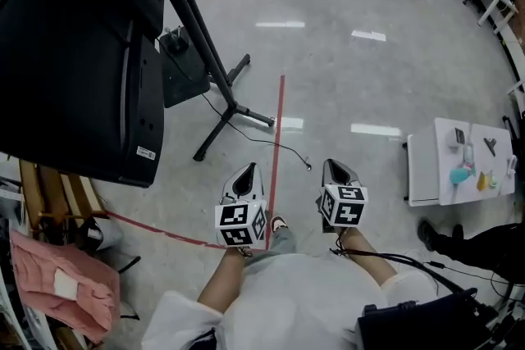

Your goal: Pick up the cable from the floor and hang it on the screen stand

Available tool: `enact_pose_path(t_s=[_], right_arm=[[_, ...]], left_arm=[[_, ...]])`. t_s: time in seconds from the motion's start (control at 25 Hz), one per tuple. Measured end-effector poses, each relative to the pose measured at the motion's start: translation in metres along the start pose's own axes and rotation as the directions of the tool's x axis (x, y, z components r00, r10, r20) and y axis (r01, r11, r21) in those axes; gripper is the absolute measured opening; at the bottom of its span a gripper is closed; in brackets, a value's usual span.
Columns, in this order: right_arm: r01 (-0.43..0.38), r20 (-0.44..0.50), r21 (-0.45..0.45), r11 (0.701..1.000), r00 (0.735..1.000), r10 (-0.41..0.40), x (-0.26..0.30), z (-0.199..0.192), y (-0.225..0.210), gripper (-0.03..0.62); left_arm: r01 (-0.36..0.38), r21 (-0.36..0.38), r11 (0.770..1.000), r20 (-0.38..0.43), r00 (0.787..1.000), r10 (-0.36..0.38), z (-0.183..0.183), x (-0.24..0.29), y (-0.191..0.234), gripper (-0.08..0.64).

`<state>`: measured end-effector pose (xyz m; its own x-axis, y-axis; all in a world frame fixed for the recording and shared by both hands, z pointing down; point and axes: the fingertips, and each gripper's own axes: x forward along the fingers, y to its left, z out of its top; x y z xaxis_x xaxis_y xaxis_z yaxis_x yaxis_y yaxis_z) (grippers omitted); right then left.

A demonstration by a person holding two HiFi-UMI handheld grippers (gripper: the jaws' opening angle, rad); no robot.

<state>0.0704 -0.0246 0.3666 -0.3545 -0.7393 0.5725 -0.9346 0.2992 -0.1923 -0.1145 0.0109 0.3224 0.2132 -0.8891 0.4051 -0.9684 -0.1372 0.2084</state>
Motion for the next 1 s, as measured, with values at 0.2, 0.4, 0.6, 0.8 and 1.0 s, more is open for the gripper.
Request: enact_pose_path(t_s=[0.2,0.4,0.6,0.8,1.0], right_arm=[[0.028,-0.015,0.011,1.000,0.999,-0.028,0.026,0.008,-0.015,0.017],[0.030,-0.067,0.013,0.999,0.997,-0.030,0.065,-0.013,-0.040,0.017],[0.041,-0.125,0.030,0.999,0.991,-0.037,0.132,-0.018,-0.065,0.017],[-0.022,-0.154,0.030,0.999,0.988,0.026,0.185,-0.047,-0.076,0.017],[-0.069,-0.209,0.003,0.998,0.976,0.068,0.250,-0.111,-0.097,0.017]], left_arm=[[0.018,0.005,1.000,-0.049,0.999,-0.017,-0.002,0.040,0.009,0.003],[0.023,0.025,0.999,-0.147,0.989,-0.019,-0.041,0.076,0.019,0.003],[-0.005,-0.021,1.000,-0.195,0.981,0.001,-0.065,0.136,0.040,0.003],[0.061,0.004,0.998,-0.269,0.961,-0.058,-0.111,0.188,0.050,0.003],[0.124,0.007,0.992,-0.329,0.937,-0.115,-0.190,0.244,0.065,0.003]])
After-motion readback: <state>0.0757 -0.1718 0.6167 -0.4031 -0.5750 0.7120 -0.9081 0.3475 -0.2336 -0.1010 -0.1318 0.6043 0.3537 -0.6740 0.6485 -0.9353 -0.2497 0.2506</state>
